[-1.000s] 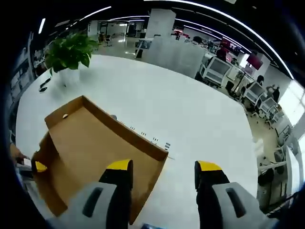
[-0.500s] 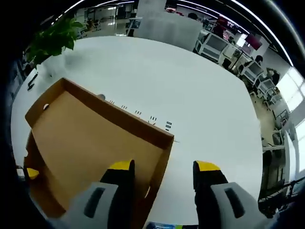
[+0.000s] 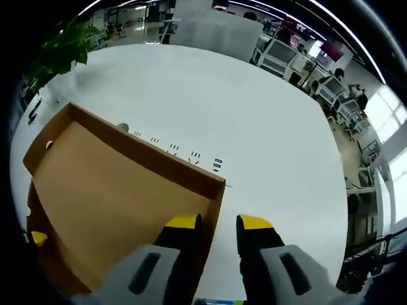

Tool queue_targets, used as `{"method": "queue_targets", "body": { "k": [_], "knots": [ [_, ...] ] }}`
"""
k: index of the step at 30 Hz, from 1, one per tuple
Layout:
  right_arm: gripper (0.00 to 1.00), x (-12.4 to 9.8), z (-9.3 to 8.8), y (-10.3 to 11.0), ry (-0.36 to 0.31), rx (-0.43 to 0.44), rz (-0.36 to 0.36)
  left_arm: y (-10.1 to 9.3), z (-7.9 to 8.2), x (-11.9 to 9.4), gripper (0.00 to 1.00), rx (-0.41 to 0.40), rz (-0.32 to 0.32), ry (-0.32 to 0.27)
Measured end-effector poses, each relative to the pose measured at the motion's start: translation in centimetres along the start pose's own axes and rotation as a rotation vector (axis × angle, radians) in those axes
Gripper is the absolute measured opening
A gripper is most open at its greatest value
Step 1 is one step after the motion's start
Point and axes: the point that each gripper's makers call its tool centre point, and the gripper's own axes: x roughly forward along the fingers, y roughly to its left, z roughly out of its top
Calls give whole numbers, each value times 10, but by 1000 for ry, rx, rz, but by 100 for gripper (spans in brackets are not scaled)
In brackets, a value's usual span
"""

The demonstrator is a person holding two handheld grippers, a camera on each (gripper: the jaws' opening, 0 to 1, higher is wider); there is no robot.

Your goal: Operate the shoe box by opening the lid, removing the specified soft item, and placing it in the target area until the item is outside and the box remains undamaged.

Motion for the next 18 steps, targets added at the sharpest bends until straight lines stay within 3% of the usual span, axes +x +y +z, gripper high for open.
{"method": "queue_targets", "body": {
  "k": [13,18],
  "knots": [
    [6,-1,1,5,11,1,24,1,0,1,34,1,-2,-2],
    [6,-11,0,5,-6,-8,17,1,0,1,34,2,-3,-2]
  ]
}}
